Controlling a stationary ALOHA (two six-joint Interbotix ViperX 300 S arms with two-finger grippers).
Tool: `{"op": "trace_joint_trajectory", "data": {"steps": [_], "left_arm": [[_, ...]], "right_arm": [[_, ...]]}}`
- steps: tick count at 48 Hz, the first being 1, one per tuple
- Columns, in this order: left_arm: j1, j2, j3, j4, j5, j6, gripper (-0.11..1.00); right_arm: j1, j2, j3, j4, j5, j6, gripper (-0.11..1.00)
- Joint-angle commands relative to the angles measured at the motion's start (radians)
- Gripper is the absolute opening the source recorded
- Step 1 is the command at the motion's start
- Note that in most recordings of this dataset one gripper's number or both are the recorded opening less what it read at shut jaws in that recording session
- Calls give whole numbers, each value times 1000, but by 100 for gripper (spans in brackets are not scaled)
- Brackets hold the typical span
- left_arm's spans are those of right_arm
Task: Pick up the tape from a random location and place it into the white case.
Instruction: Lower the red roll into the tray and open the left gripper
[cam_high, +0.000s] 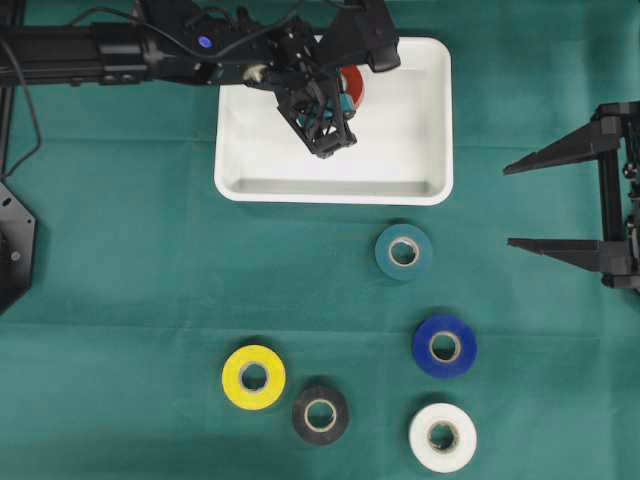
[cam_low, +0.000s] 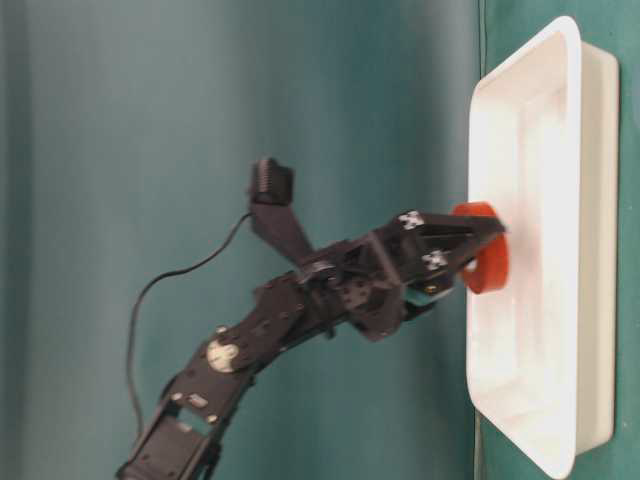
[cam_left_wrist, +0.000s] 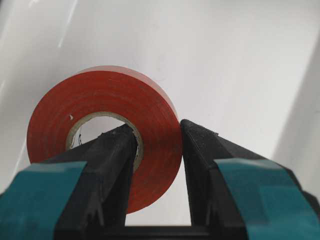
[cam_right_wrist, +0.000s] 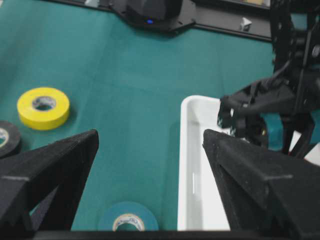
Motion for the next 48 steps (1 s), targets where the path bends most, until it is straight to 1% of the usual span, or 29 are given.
{"op": "trace_joint_trajectory", "data": {"steps": [1,14,24,26,34,37,38,40,44,48], "left_arm": [[-2,-3,-20,-2,-20,2,24],[-2,8,-23,-2,-2,2,24],[-2,9,-25,-2,-11,0,24],[-2,9,-25,-2,-15,0,29],[-2,8,-21,-2,-28,8,76],[0,8,-21,-2,-28,14,91],[0,8,-21,-2,-28,15,94],[0,8,-21,-2,-28,15,97],[0,6,-20,-2,-25,17,95],[-2,3,-20,-2,-20,17,95]], "right_arm": [[-2,5,-26,-2,-8,-2,90],[-2,5,-28,-5,-8,-2,90],[0,5,-28,-5,-8,-2,90],[0,5,-28,-5,-8,-2,90],[-2,5,-28,-5,-6,-2,90],[-2,5,-26,-5,-5,-2,90],[-2,5,-26,-5,-5,-2,90],[-2,5,-28,-5,-5,-2,90],[-2,5,-28,-6,-5,-2,90],[-2,5,-28,-5,-5,-2,90]]}}
